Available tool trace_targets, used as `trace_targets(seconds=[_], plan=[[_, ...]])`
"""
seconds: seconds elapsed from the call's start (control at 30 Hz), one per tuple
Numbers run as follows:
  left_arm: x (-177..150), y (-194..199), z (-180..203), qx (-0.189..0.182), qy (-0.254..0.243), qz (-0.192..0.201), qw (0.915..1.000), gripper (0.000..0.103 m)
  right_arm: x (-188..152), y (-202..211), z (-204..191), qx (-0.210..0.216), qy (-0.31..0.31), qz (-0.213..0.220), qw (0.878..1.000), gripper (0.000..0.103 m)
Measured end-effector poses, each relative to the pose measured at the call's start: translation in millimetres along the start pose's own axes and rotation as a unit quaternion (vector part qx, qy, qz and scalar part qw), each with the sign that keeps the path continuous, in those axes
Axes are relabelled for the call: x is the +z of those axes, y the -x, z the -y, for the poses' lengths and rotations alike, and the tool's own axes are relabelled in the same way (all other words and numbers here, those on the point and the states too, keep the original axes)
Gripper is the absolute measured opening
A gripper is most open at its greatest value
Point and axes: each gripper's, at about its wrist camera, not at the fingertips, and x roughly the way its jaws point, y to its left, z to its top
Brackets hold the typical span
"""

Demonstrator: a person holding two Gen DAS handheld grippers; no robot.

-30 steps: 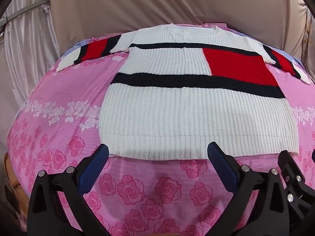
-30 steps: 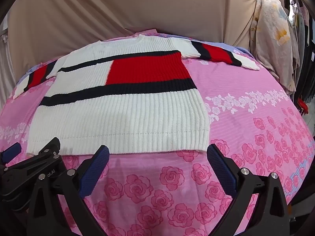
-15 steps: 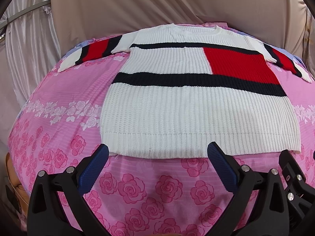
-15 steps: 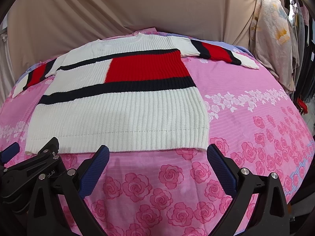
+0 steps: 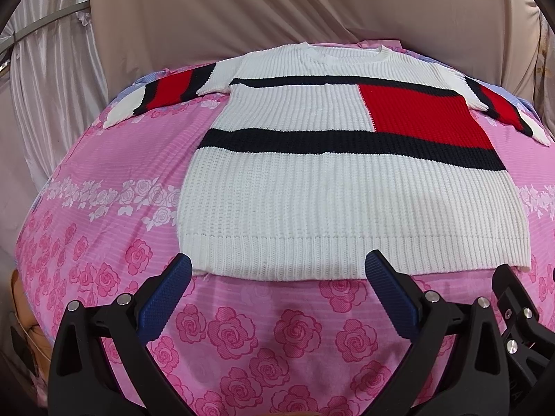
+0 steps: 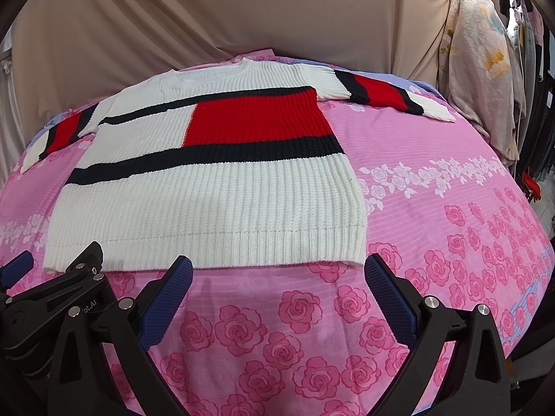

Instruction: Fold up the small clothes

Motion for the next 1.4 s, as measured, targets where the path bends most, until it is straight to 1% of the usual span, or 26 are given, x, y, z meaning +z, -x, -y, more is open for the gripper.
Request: trace_targets(seconds=[1.4], plan=[[-0.5, 0.1, -2.4, 0.007, -0.003, 0.003, 1.0000, 0.097, 0.8, -1.7, 1.0, -0.003, 0.002, -0.002, 1.000, 0.098]])
